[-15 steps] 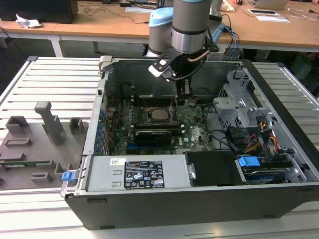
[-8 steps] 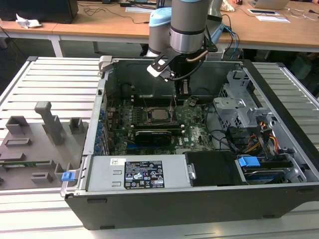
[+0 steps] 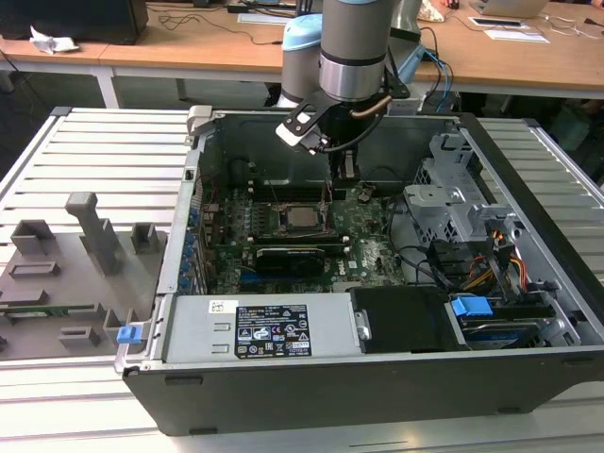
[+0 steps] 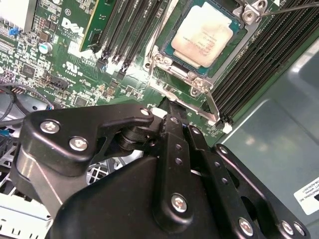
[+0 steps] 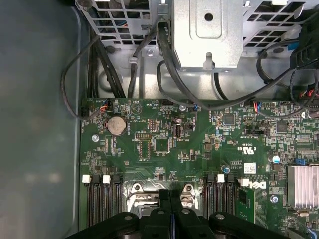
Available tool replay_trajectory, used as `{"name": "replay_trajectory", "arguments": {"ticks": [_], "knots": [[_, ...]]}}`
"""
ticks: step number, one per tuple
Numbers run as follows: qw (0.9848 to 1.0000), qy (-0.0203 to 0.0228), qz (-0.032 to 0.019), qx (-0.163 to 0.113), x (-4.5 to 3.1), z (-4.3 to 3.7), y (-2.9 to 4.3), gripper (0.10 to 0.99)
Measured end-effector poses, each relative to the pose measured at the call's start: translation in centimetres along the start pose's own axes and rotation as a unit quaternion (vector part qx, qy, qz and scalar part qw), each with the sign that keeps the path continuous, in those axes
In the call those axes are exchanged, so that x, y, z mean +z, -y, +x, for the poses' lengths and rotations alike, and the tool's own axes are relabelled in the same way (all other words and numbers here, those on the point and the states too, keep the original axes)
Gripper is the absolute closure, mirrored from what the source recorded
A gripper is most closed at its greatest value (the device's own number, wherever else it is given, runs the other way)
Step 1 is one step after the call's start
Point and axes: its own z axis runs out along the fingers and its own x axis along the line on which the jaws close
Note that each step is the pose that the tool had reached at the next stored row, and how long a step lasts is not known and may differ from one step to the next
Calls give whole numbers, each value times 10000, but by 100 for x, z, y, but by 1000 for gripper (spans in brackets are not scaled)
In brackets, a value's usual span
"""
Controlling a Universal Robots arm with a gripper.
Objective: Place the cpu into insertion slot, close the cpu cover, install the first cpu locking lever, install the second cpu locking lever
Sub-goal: 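Close the cpu cover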
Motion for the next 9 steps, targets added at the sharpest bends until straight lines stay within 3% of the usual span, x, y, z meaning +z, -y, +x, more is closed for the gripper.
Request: {"name": "replay_trajectory", "arguments": {"ticks": [9], "knots": [[10000, 0, 0, 0, -2, 0, 39, 980]]}}
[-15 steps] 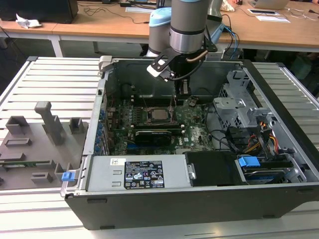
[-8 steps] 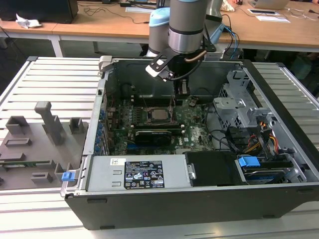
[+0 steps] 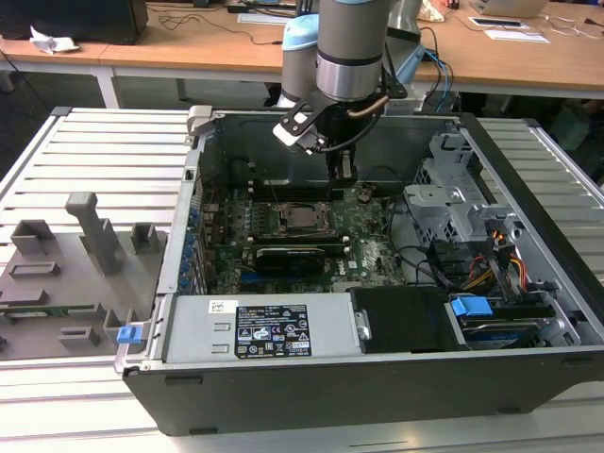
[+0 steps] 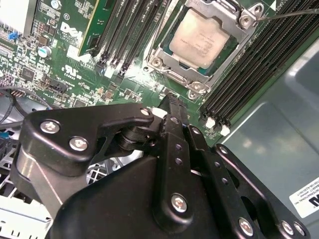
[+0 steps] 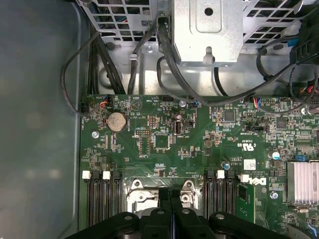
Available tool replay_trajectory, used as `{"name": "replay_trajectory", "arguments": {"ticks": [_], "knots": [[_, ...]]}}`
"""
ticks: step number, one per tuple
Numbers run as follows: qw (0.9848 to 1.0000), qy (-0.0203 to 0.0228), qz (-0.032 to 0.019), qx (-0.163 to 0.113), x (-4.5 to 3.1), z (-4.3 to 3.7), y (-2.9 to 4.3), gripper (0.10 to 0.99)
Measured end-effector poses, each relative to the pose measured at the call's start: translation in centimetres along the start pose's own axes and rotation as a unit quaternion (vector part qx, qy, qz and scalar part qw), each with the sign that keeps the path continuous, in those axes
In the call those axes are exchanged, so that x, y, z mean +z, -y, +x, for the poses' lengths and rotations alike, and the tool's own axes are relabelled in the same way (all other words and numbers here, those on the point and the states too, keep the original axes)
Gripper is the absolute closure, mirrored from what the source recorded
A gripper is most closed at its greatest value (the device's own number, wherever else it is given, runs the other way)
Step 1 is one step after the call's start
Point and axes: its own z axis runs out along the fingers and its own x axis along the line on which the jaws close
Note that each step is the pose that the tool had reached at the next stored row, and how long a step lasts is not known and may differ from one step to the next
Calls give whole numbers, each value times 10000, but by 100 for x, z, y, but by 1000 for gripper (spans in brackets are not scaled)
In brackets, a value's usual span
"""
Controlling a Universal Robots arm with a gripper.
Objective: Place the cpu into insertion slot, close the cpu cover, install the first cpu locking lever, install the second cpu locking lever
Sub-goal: 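Close the cpu cover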
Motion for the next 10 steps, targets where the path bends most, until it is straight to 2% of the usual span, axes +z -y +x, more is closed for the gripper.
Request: {"name": "replay_trajectory", "arguments": {"ticks": [10], "knots": [[10000, 0, 0, 0, 0, 0, 121, 980]]}}
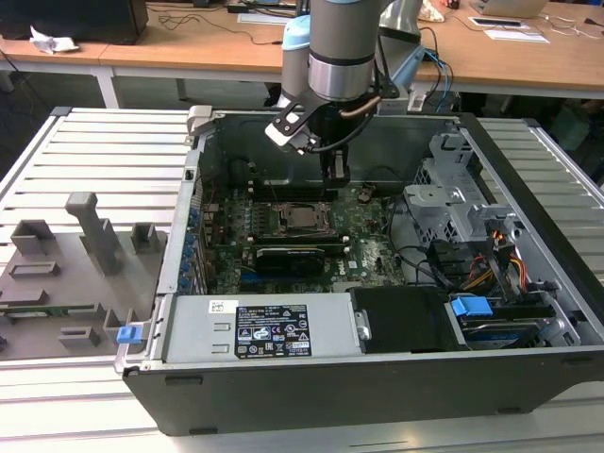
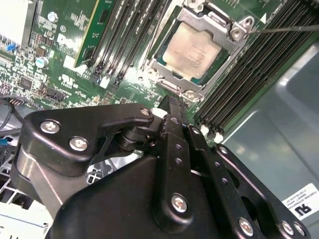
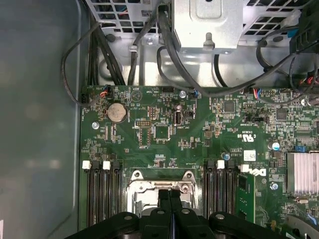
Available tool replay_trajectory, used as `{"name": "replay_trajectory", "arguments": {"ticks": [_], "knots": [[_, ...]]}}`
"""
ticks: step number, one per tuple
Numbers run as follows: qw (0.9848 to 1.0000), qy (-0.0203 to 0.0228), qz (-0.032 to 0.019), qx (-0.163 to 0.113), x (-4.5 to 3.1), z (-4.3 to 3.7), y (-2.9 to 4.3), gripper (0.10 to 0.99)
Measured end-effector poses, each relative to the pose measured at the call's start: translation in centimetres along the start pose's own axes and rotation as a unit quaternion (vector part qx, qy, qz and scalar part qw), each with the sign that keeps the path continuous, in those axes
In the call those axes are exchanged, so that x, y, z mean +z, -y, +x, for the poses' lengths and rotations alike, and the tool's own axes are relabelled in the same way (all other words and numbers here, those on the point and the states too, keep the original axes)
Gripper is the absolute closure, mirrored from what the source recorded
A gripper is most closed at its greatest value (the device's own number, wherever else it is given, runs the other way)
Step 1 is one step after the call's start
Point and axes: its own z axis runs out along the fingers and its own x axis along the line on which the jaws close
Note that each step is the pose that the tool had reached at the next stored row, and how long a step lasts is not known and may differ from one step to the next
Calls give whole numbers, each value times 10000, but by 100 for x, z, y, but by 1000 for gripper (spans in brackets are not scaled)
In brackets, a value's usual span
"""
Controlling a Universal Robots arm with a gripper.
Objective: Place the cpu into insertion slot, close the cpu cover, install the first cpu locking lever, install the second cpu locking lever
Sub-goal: 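Close the cpu cover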
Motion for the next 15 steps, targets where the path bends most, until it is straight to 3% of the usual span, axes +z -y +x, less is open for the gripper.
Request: {"name": "replay_trajectory", "arguments": {"ticks": [8, 11, 15], "knots": [[10000, -6, 21, -1, 124, -1, 82, 980], [10000, -66, 17, -7, 139, -1, 192, 980], [9998, -163, 17, -143, 182, -2, 229, 980]]}}
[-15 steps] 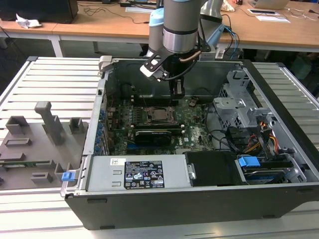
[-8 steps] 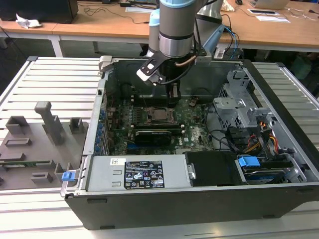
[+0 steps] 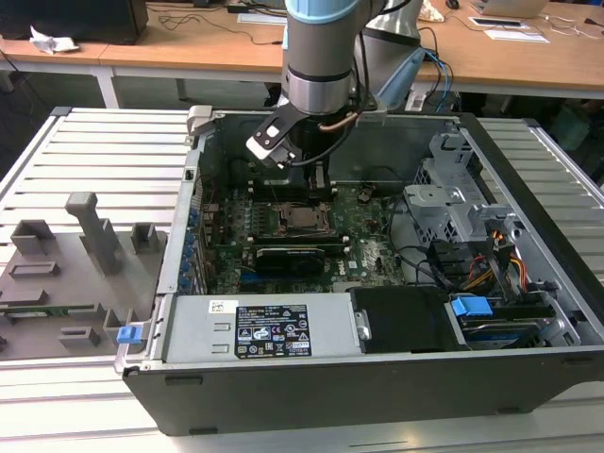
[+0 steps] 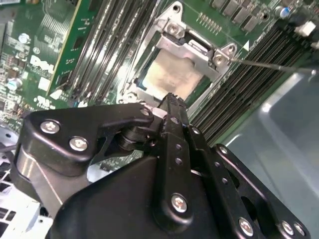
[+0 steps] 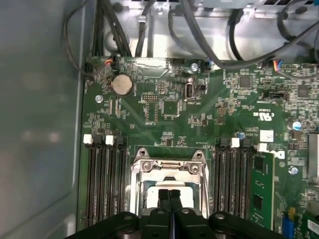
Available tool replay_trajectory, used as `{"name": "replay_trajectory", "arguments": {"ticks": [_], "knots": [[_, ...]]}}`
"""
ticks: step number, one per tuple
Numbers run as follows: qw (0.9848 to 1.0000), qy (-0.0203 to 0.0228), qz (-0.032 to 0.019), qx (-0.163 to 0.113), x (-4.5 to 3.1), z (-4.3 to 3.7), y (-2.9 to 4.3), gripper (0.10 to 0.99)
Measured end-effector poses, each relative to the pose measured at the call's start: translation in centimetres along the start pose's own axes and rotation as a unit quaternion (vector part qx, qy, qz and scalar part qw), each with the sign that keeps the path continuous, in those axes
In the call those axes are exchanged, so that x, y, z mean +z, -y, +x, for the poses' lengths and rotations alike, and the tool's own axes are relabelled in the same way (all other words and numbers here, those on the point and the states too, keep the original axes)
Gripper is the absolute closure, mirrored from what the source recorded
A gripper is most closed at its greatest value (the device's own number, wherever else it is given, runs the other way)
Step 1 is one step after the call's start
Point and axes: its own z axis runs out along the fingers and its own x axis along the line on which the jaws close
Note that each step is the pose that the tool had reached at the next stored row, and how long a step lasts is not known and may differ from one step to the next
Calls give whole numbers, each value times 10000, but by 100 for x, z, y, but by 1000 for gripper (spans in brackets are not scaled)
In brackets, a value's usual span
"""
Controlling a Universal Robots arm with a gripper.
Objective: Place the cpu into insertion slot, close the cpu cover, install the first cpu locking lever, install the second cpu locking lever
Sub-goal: 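Close the cpu cover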
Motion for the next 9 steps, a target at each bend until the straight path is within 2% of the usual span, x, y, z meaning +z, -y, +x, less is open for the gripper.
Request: {"name": "replay_trajectory", "arguments": {"ticks": [3, 6, 7, 9], "knots": [[10000, 0, -1, -11, 49, -10, 77, 980], [10000, 0, 1, -13, 85, -13, 114, 980], [10000, 0, 1, -14, 88, -11, 170, 980], [10000, -1, 1, -14, 94, -10, 203, 980]]}}
